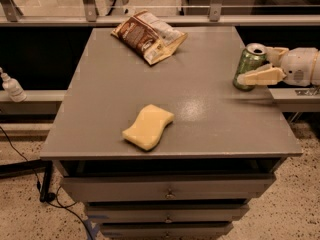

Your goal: Pick green can

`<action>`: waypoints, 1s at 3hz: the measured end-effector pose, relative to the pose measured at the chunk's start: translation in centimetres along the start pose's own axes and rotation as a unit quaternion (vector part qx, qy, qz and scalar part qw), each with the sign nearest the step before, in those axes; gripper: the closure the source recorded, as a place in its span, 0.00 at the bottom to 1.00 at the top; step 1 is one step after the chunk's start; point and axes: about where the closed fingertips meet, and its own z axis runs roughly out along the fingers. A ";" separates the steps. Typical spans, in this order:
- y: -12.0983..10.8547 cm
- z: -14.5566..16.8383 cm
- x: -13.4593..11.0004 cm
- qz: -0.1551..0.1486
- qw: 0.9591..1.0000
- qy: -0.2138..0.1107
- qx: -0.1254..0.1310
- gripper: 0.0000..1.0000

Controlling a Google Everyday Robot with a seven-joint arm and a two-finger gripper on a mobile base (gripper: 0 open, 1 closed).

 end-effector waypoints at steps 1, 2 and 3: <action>0.6 0.8 -0.7 0.002 1.000 -0.021 -0.012 0.41; 1.2 1.1 -1.7 0.002 0.999 -0.038 -0.021 0.64; 1.8 0.9 -5.1 -0.011 0.997 -0.067 -0.027 0.88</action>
Offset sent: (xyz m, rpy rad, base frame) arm -0.0058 0.0254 0.0248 0.1046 -0.0543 0.0601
